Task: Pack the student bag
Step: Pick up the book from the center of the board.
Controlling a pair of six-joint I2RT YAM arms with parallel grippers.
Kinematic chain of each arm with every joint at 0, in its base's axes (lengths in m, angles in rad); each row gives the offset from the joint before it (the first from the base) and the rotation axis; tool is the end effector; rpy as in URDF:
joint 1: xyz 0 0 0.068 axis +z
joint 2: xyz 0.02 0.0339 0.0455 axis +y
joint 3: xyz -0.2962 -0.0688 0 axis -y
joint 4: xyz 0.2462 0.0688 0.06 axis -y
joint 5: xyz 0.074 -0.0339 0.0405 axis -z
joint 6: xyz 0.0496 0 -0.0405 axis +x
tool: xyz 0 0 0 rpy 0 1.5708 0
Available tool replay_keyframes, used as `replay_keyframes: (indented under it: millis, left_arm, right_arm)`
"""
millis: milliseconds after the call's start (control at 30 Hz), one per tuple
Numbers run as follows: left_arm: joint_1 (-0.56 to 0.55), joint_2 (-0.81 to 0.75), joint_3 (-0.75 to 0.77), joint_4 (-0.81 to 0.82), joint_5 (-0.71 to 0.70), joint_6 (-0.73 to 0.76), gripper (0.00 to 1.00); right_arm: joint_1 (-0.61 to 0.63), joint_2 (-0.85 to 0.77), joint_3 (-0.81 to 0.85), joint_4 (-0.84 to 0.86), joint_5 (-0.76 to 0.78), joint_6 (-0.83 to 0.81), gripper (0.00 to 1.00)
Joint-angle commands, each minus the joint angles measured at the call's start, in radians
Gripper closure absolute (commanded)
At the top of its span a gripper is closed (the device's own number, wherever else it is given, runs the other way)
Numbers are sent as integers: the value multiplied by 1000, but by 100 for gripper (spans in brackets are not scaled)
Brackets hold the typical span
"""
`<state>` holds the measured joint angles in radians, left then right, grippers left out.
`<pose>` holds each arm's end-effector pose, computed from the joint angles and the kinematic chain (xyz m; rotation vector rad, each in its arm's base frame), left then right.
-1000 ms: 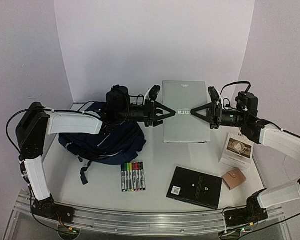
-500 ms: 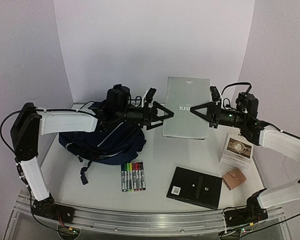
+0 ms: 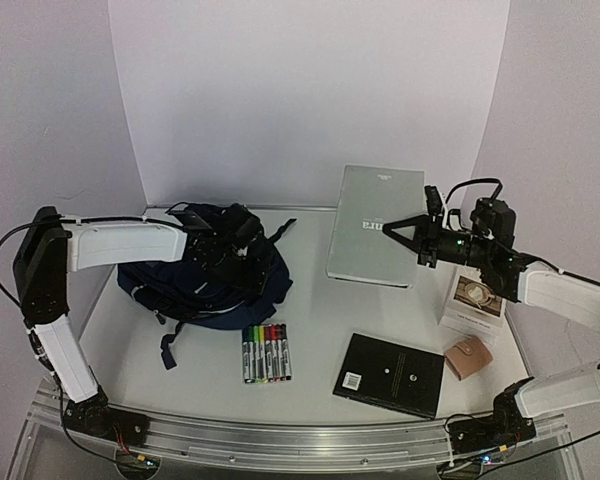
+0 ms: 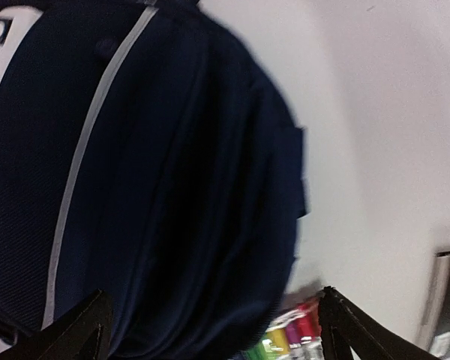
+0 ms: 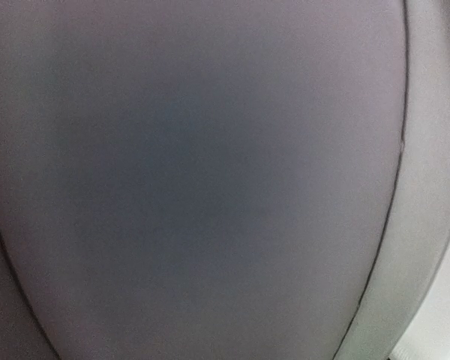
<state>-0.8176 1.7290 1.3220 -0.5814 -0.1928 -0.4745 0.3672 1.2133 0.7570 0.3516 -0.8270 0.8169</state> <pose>0.2696 -0.2736 0.2612 0.3627 2.5269 -0.2634 0.2396 0.1313 0.3251 -0.2870 1.8810 1.5336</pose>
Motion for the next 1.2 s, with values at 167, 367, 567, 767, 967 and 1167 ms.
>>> replay_keyframes:
  millis: [167, 367, 567, 767, 967, 1167]
  left_arm:
    - [-16, 111, 79, -190, -444, 0, 10]
    - [-16, 151, 109, -194, -479, 12, 23]
    - [-9, 79, 53, -60, -313, 76, 27]
    - [35, 75, 41, -55, -289, 92, 42]
    - [35, 124, 51, -51, -272, 136, 51]
    - [34, 165, 68, -59, -301, 149, 73]
  right_arm:
    - [2, -45, 0, 75, 6, 15, 68]
    - [2, -55, -17, 75, 9, 21, 68]
    - [2, -52, -28, 76, 8, 22, 67]
    - [2, -55, -30, 76, 7, 24, 67]
    - [2, -63, -34, 75, 8, 27, 68]
    - [2, -66, -35, 75, 8, 28, 68]
